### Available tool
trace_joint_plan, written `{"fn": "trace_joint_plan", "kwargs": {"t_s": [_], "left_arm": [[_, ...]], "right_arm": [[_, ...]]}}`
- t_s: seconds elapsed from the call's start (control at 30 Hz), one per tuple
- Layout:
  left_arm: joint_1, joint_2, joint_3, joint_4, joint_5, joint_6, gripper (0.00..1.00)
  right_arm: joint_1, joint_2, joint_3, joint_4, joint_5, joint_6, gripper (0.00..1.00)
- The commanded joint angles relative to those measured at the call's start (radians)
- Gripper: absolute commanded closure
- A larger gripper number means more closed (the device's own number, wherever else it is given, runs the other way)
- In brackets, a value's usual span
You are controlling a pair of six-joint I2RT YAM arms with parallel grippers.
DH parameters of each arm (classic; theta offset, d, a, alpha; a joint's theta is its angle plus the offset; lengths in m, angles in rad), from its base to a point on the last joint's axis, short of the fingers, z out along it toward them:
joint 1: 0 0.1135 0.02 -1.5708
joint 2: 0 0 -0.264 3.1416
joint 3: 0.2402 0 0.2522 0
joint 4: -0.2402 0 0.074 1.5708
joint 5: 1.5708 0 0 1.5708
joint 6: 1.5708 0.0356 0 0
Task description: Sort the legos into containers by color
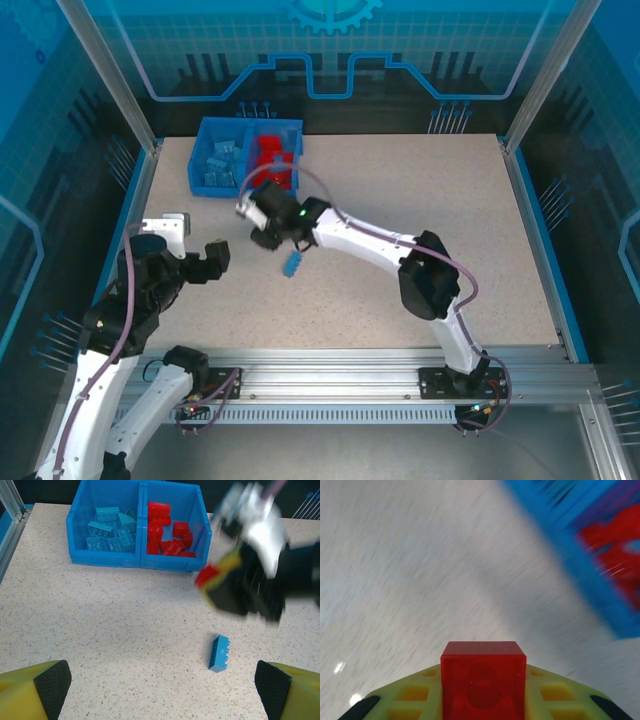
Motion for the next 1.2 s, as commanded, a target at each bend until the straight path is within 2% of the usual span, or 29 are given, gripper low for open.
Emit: {"fn": "trace_joint_plan", "kwargs": {"t_s": [0.0,0.17,0.27,0.4,0.53,0.57,0.77,0.83,0.9,1.0,1.1,1.17], "left_arm": [[-0.002,-0.008,0.005,0.017,0.036,-0.021,0.01],[-0.002,-0.007,-0.004,-0.004,0.061,-0.059,0.01],[-0.002,-0.006,-0.015,-0.007,0.088,-0.085,0.01],[-0.002,-0.005,-0.028,-0.01,0.117,-0.129,0.01],[-0.003,-0.006,-0.05,-0.002,0.138,-0.16,0.01],[-0.002,-0.002,-0.059,0.002,0.144,-0.166,0.01],[-0.002,0.066,-0.085,0.019,0.2,-0.189,0.01],[-0.004,0.107,-0.087,0.033,0.231,-0.192,0.01],[-0.011,0.158,-0.085,0.05,0.267,-0.191,0.01],[-0.071,0.234,-0.094,0.088,0.277,-0.189,0.01],[-0.165,0.317,-0.105,0.148,0.232,-0.186,0.01],[-0.232,0.385,-0.101,0.174,0.184,-0.176,0.01]], "right_arm": [[-0.055,0.105,0.167,0.024,0.094,-0.007,0.71],[-0.114,0.392,0.579,-0.052,0.162,-0.039,0.71],[-0.138,0.533,0.776,-0.051,0.169,-0.082,0.66],[-0.158,0.559,0.778,0.07,0.147,-0.128,0.63],[-0.157,0.541,0.777,0.137,0.154,-0.158,0.34],[-0.156,0.529,0.779,0.136,0.153,-0.153,0.29],[-0.153,0.386,0.769,-0.022,0.158,-0.077,0.26],[-0.158,0.306,0.731,-0.121,0.13,-0.024,0.24],[-0.165,0.199,0.646,-0.217,0.05,0.019,0.2],[-0.187,-0.036,0.366,-0.242,-0.114,0.059,0.15],[-0.216,-0.285,0.026,-0.175,-0.305,0.086,0.05],[-0.231,-0.435,-0.172,-0.13,-0.375,0.113,0.0]]}}
